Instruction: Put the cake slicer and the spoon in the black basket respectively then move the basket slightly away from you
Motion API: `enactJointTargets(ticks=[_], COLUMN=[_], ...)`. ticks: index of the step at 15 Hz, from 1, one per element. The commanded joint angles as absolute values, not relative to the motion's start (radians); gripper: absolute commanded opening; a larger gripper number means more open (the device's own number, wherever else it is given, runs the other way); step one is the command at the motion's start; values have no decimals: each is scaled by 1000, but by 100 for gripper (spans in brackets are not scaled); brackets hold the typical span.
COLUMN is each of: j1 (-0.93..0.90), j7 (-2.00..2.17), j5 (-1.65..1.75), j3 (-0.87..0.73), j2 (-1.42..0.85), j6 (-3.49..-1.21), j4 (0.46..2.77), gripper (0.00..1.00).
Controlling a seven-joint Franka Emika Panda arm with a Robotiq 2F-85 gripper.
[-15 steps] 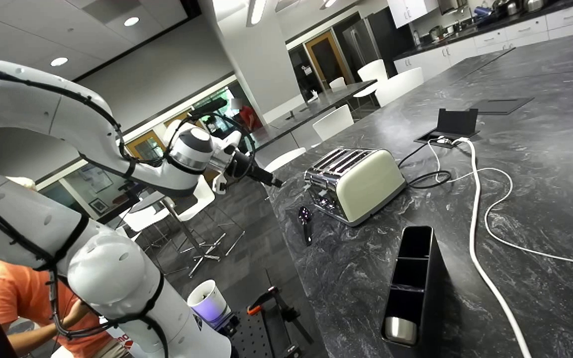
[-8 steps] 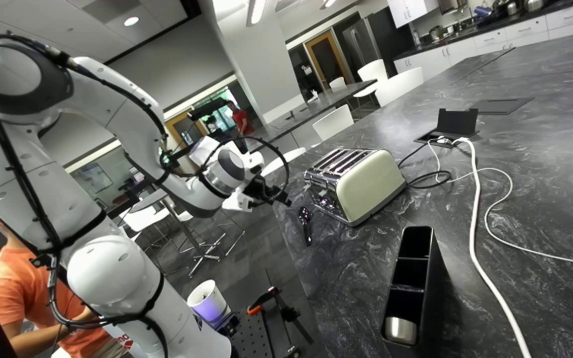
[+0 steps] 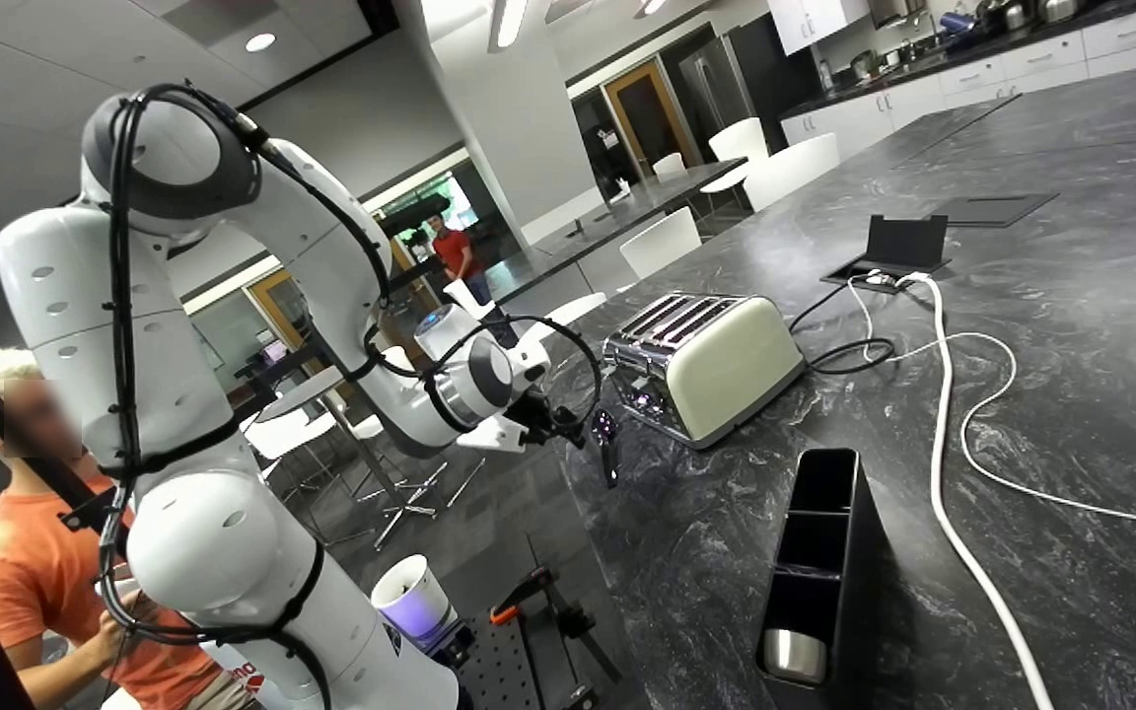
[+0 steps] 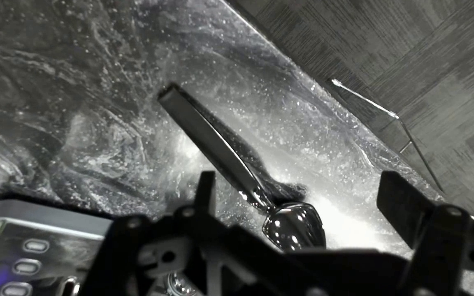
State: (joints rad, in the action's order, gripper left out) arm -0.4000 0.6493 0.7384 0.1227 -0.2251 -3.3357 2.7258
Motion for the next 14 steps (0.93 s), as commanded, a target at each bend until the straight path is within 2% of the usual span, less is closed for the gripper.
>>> enactJointTargets(ticks=[1,2,3,8,11,14], j1=[-349,-354,-391,-426,-366,-227], j7=[408,334,398,315,98,-110], j5=[502,430,535,578,455,355], j3=[252,279,238,244,299,427], j2=[-216,-216,-223,-237,-288,-349], j6=[-3255,-3199,-3150,-2931,-2964,-2947], j4=[2727,2706,2674,2575,2550,2514], gripper=[100,100,100,100,100,100])
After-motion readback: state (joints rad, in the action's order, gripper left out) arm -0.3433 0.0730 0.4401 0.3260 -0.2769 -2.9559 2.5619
